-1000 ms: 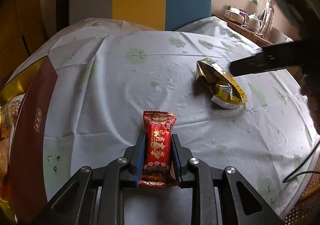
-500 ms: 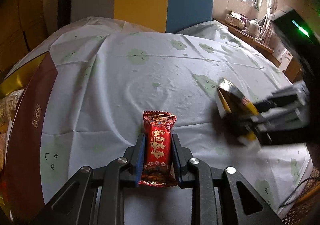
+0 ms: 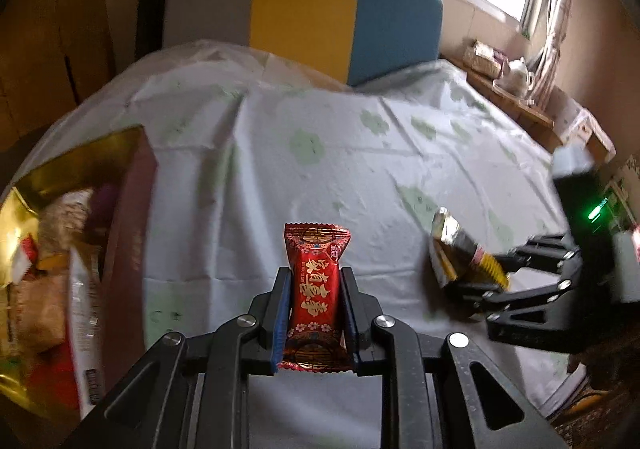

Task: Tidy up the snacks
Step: 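Grasp the yellow-and-black snack bag with the right gripper while the left holds the candy bar, then drop the red candy bar into the gold tray while the right gripper holds the yellow bag, then carry the yellow-and-black snack bag over the gold tray with the right gripper, then lower the yellow bag into the tray and open the right gripper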

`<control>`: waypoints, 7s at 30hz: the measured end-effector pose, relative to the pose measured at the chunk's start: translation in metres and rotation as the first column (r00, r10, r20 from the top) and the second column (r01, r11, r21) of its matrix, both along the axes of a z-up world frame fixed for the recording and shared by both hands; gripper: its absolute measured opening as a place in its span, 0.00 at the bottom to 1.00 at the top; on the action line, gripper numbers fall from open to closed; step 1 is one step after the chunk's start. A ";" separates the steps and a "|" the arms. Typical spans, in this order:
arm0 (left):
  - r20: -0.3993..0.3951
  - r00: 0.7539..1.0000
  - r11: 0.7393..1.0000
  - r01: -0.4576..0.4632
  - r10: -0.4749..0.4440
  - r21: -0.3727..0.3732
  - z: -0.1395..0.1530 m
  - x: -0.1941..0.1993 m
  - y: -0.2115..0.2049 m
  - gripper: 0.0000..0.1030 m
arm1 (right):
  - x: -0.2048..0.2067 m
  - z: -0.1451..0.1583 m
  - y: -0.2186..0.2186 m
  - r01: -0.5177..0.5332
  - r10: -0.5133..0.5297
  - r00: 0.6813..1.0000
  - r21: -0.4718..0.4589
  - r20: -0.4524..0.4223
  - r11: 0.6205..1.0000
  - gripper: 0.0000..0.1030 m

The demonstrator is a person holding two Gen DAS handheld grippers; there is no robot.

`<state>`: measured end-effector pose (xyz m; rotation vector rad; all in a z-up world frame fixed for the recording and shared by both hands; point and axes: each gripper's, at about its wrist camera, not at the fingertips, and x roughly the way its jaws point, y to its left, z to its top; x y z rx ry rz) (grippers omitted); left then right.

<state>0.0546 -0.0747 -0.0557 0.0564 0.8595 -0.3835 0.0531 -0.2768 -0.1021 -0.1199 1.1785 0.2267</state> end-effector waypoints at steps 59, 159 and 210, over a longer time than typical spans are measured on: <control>-0.252 0.840 0.786 -0.540 0.481 -0.300 0.021 0.092 0.265 0.28 | -0.026 -0.009 0.065 -0.106 0.121 0.990 -0.177 0.076 0.978 0.41; -0.033 0.836 0.836 -0.548 0.547 -0.011 0.015 -0.047 0.247 0.30 | 0.012 0.044 0.121 -0.015 0.007 0.999 0.226 0.039 0.974 0.32; 0.006 0.820 0.820 -0.572 0.572 0.009 0.022 -0.056 0.255 0.30 | 0.044 0.041 0.326 -0.261 0.256 0.947 -0.001 0.194 0.965 0.26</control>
